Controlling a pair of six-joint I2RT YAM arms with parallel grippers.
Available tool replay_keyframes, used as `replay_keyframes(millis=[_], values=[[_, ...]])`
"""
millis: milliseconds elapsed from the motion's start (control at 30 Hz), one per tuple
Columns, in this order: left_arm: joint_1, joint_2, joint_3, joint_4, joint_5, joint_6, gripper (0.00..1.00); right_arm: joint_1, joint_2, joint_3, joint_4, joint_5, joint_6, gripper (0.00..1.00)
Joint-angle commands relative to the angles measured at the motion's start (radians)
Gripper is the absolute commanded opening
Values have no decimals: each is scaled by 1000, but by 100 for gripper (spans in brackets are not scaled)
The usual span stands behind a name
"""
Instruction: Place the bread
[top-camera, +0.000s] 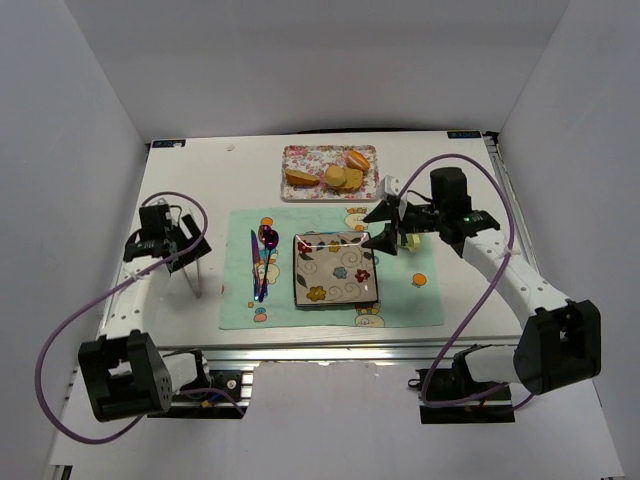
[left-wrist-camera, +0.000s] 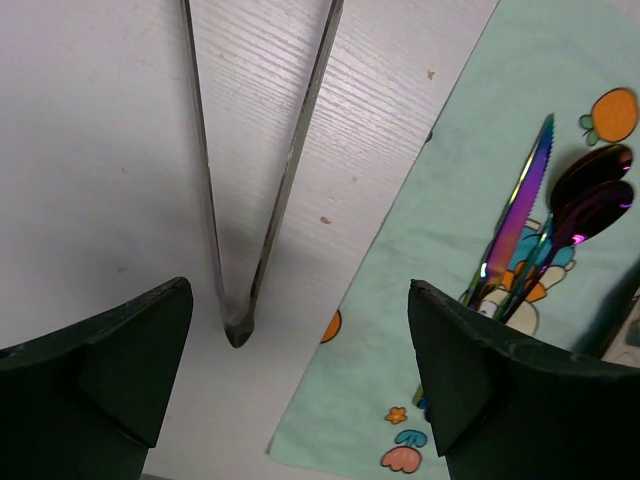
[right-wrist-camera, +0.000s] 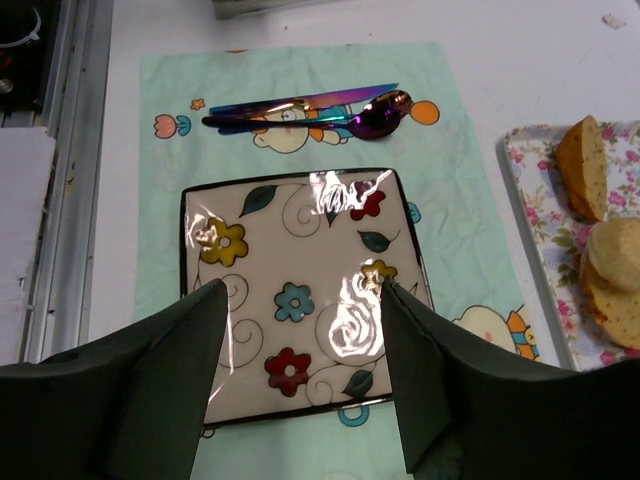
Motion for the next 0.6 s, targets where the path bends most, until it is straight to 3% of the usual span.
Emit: replay_keyframes(millis=[0,100,300,433,567], values=[[0,63,65,-17,18,146,98,-12,-59,-29,-9,-11,-27,69],[2,155,70,9,17,209,97,-28,-64,-46,10,-7,9,69],[2,277,78,76,-124,237,95,-61,-52,-48,60,-19,68,70],[3,341,58,142,-97,257,89,-83,-42,-38,73,-23,84,70],[8,387,33,219,-40,288,75,-95,-38,-31,73,-28,93,70]])
